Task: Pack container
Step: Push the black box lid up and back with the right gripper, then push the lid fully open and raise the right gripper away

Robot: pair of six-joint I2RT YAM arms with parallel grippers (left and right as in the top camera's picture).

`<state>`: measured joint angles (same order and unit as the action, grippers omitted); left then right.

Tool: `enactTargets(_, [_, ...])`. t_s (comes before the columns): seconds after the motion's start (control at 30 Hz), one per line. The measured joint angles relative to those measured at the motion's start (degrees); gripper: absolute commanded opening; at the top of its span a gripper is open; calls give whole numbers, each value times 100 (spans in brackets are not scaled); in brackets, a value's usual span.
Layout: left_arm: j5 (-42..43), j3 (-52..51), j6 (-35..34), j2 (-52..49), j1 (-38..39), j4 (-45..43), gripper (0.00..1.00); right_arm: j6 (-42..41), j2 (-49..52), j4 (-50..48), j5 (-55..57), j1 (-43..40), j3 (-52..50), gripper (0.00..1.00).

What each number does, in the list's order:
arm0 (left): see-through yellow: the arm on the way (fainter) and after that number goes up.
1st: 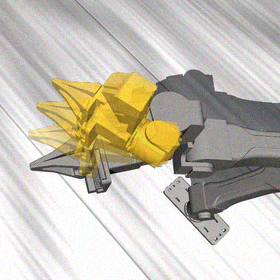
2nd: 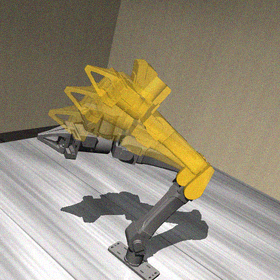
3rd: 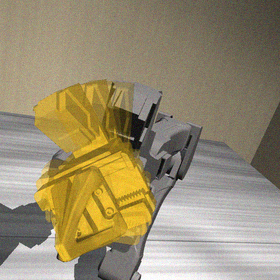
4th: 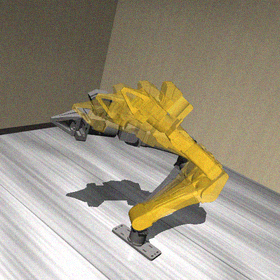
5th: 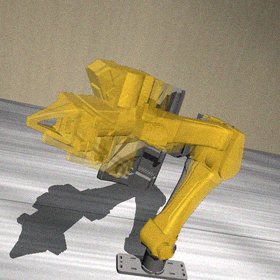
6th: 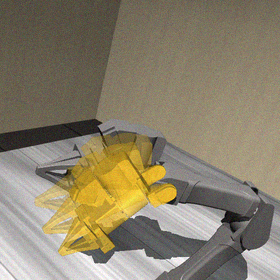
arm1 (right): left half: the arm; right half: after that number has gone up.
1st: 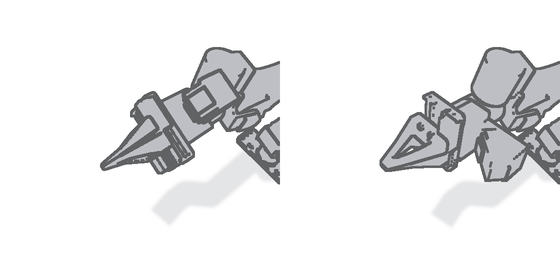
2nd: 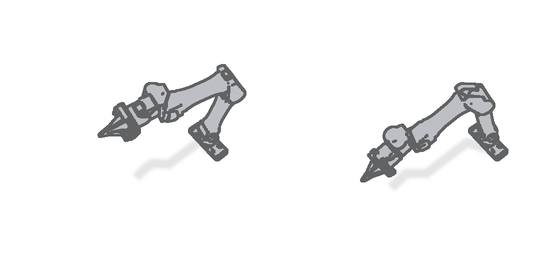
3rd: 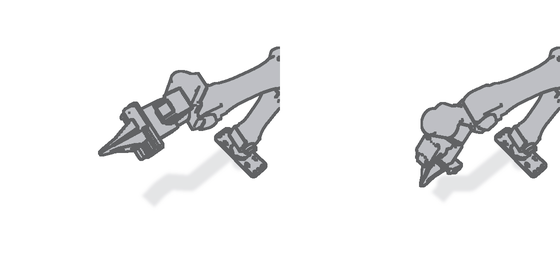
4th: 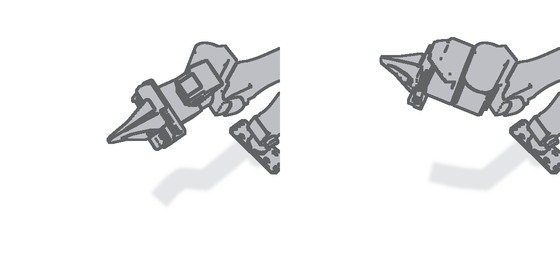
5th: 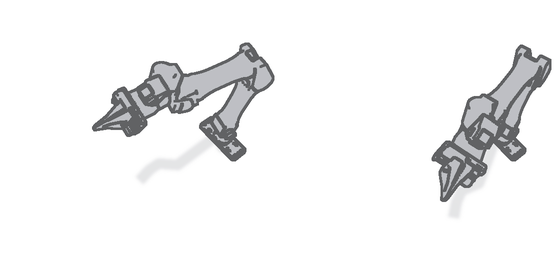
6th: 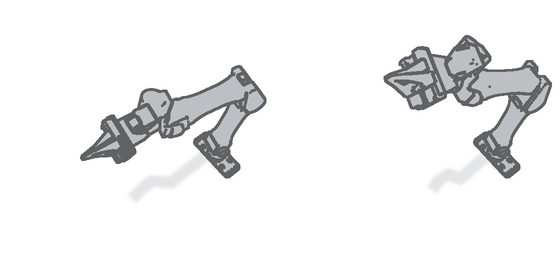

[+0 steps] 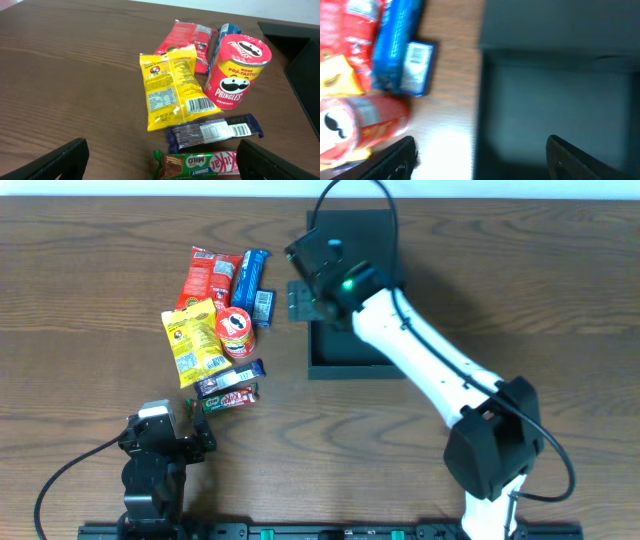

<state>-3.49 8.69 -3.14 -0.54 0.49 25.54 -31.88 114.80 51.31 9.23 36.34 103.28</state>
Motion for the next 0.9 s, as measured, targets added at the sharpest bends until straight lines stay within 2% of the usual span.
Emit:
enactTargets(0.13, [0,0,0,0,0,0,95,179,0,608,197,-503,94,74])
enactTargets(0.23, [-2,0,0,0,0,-2,95,238,0,1095,321,-1172,92,72])
enactTargets(0.37, [0,0,0,0,0,0,95,315,0,1410,369,-1976,87,66])
enactTargets(0.47, [0,0,0,0,0,0,95,516,0,1421,286,-2396,33,66])
enactTargets(0.83, [0,0,0,0,0,0,96,1054,0,603,-181,-2041,-1054,61])
enactTargets(0.87, [0,0,0,0,0,0,95,1119,0,560,-223,-2020,-1123,58])
enactTargets(0.9, [0,0,0,0,0,0,95,1198,0,503,-280,-2002,-1163,51])
